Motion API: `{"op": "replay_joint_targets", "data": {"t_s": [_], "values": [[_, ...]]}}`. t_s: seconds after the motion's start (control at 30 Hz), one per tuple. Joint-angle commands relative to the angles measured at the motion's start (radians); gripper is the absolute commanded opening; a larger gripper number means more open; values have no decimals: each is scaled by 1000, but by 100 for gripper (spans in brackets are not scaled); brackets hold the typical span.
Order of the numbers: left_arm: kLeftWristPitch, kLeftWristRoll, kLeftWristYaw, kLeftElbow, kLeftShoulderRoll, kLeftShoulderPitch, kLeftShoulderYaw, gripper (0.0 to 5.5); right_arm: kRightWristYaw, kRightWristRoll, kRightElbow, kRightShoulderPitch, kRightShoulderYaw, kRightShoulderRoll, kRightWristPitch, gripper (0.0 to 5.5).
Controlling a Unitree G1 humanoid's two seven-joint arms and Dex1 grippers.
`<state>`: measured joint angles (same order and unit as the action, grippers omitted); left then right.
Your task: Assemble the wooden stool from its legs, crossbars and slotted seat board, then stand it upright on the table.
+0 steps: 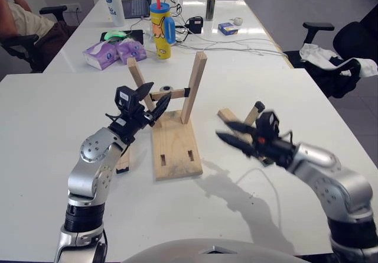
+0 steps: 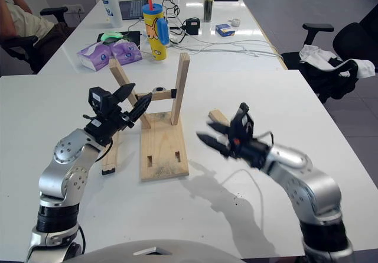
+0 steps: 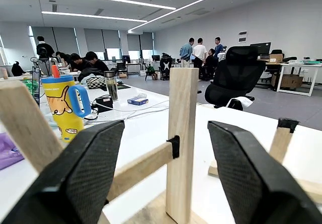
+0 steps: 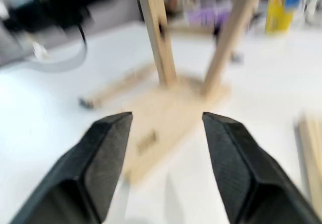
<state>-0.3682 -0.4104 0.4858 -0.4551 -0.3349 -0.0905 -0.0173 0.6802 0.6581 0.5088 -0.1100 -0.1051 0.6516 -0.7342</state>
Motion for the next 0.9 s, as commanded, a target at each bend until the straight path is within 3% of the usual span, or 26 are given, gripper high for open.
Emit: {"op": "replay_joint_targets", "data": {"t_s": [0.03,0.3,0.4,0.63,0.9], "values": [[-13,25,105,-101,-113,137,69,307,12,-70,-133,-24,-94,55,67,331],[219,324,256,10,-294,208,268,307,24,-247,-423,112,-2,50,197,442],[291,433,285,61,-330,190,336,307,36,-328,-561,193,61,33,264,442],[331,554,285,111,-365,176,358,307,75,-372,-692,280,104,3,289,442],[331,608,295,185,-390,182,354,307,84,-398,-699,302,132,-19,259,313]]}}
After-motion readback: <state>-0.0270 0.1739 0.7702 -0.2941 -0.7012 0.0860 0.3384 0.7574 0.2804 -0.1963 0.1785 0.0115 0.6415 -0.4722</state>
